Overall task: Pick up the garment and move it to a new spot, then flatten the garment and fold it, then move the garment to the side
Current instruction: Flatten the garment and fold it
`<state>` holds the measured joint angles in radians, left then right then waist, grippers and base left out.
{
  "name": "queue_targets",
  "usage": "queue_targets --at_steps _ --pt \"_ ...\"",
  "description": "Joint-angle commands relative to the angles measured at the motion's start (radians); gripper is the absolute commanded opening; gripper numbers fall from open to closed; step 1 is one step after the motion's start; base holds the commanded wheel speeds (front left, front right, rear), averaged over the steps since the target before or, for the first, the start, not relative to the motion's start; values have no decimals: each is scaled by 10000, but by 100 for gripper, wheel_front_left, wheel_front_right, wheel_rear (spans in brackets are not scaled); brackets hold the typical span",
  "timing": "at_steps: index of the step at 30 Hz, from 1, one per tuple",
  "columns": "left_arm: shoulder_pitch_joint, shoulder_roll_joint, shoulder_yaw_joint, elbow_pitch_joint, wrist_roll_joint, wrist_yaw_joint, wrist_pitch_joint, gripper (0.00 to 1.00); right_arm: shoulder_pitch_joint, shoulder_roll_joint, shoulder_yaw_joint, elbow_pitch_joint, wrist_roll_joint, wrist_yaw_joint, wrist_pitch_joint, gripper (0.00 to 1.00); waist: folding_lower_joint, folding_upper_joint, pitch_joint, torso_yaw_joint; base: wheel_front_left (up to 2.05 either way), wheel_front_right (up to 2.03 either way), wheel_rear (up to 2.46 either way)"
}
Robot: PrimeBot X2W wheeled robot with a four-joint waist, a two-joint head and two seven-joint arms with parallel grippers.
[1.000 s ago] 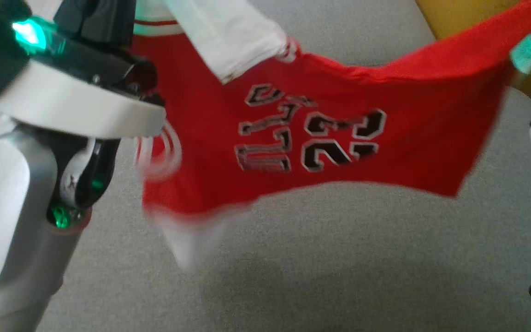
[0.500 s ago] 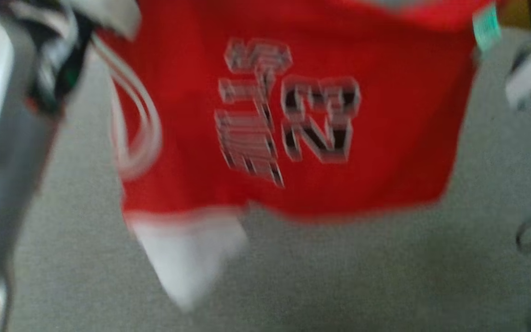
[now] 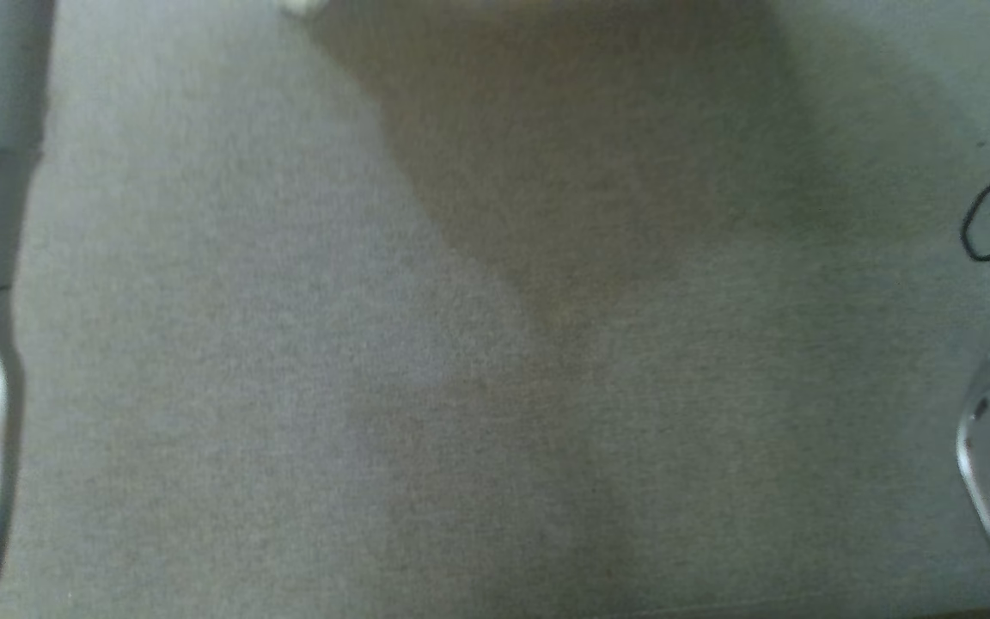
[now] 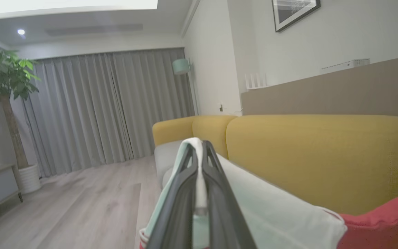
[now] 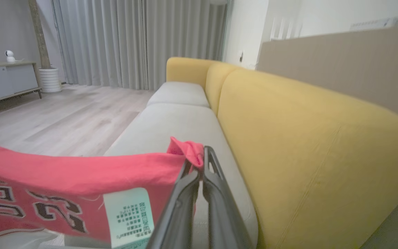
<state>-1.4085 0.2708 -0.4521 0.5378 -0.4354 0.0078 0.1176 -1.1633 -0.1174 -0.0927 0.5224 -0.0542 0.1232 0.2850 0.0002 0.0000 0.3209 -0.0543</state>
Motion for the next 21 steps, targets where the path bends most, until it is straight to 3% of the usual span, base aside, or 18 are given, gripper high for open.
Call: queue_targets --at_steps 1,9,15,21 --pt "-249 259 269 -56 -78 -28 -231 0 -321 311 23 -13 -154 75 -230 0 -2 0 707 217 0 0 0" --pt "1462 -148 138 412 -477 -262 -1491 0 273 579 -217 1818 -359 75 -1246 0 -2 0 1796 386 0 0 0" --pt "3391 -88 282 20 -912 -183 -2190 0 1111 622 -212 2529 -133 75 -1771 0 -2 0 1698 391 0 0 0" --pt "5318 12 324 -1123 -1270 -24 -2550 0 2254 636 -243 2400 323 75 -2189 0 -2 0 1161 478 0 0 0"
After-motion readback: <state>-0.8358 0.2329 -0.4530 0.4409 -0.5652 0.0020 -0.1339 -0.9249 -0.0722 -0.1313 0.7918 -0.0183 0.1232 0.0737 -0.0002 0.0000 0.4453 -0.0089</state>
